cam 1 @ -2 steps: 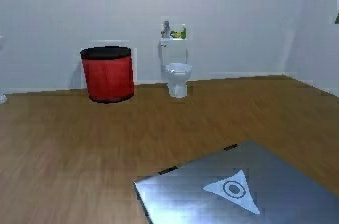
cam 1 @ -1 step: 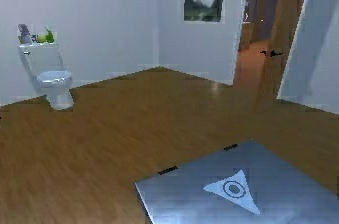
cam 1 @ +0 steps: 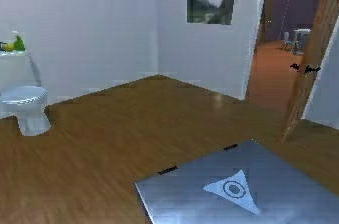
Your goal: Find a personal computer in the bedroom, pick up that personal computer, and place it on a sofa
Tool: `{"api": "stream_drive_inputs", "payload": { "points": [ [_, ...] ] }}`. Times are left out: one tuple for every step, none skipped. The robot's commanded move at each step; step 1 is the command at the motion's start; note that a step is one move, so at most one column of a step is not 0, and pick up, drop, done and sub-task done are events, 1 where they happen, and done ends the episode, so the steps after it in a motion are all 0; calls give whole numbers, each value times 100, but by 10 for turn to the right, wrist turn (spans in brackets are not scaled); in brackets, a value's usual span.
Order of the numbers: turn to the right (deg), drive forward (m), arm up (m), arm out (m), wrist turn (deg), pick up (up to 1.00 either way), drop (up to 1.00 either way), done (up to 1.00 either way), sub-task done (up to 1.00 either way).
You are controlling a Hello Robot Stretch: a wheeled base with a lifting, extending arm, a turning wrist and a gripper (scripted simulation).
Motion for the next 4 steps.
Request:
{"api": "stream_drive_inputs", "payload": {
  "points": [
    [180,0,0,0,0,0,0,0,0],
    [0,100,0,0,0,0,0,0,0],
    [0,90,0,0,0,0,0,0,0],
    [90,0,0,0,0,0,0,0,0]
  ]
}}
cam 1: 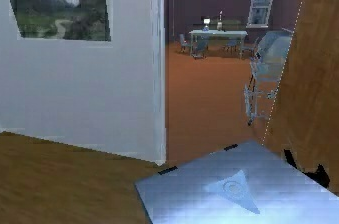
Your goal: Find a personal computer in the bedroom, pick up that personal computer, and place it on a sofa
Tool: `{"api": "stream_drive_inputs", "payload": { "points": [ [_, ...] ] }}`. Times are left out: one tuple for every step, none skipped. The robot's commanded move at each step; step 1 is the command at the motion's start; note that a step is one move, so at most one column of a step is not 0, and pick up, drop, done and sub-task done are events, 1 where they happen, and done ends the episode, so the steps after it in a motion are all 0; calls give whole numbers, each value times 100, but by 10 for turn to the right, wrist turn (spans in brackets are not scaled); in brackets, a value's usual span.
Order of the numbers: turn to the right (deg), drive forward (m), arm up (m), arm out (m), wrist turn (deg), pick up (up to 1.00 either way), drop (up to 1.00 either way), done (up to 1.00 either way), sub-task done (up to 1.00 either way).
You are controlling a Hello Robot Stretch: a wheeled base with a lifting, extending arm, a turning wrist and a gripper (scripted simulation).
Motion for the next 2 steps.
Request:
{"api": "stream_drive_inputs", "payload": {
  "points": [
    [0,55,0,0,0,0,0,0,0],
    [180,0,0,0,0,0,0,0,0]
  ]
}}
